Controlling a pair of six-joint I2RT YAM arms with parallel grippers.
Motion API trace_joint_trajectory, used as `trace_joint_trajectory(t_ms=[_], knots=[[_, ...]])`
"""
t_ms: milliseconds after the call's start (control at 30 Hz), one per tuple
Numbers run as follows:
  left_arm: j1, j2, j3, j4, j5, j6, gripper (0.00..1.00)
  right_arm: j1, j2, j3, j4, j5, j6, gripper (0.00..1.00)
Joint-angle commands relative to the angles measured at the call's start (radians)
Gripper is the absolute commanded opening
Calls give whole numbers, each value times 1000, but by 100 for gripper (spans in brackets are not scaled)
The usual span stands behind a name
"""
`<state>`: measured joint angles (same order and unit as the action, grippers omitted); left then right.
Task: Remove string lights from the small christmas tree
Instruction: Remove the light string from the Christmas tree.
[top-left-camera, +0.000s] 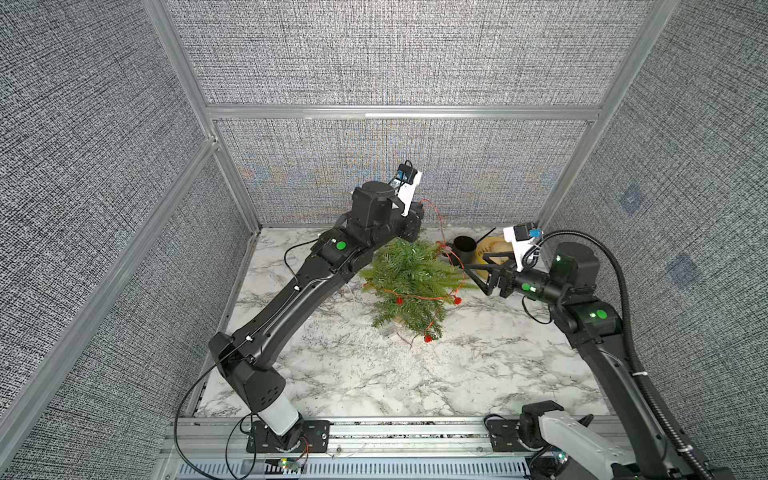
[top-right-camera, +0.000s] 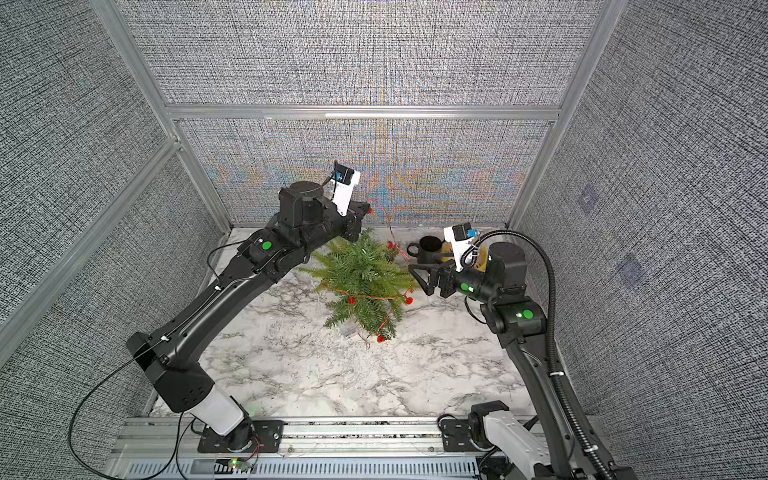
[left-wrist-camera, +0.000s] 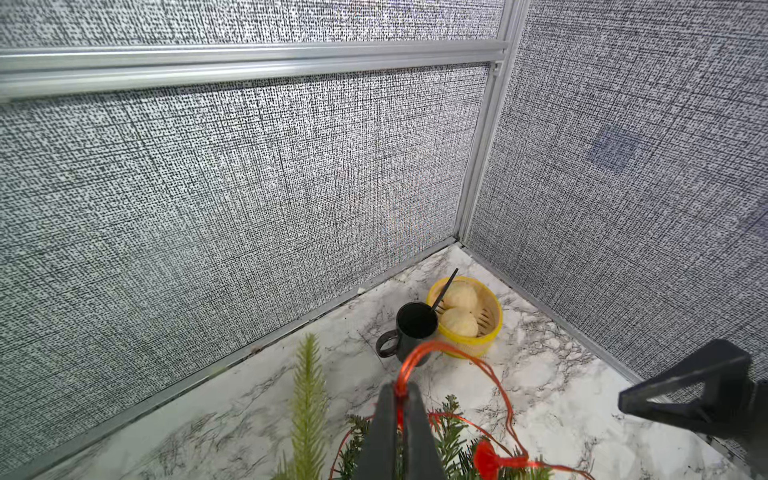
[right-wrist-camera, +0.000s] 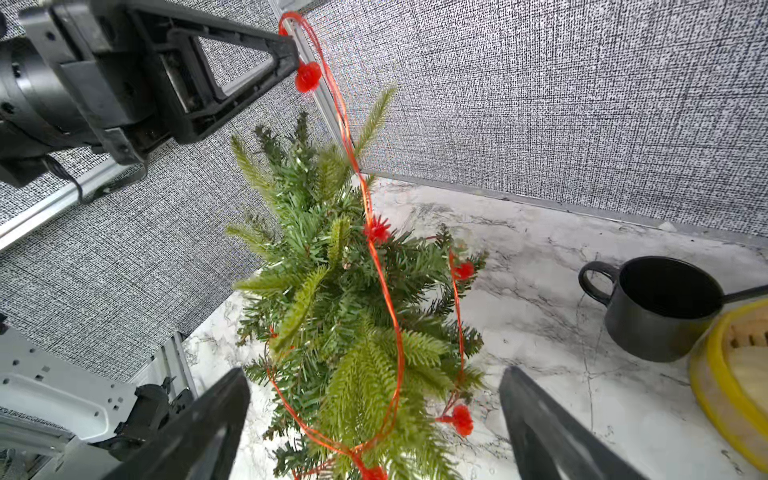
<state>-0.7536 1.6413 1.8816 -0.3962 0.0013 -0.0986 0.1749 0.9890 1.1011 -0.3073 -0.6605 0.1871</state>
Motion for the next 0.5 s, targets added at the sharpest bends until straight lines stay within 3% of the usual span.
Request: trace_joint_trajectory(t_ms=[0,267,467], knots=[[-6,-2,11,20,36,25,0,5,34,33,41,-29,6,94],[-19,23,46,-1,69,43,0,21,182,170,72,-65,-51,91],[-32,26,71,-9,81,55,0,31,296,300,82,-137,-69,78]])
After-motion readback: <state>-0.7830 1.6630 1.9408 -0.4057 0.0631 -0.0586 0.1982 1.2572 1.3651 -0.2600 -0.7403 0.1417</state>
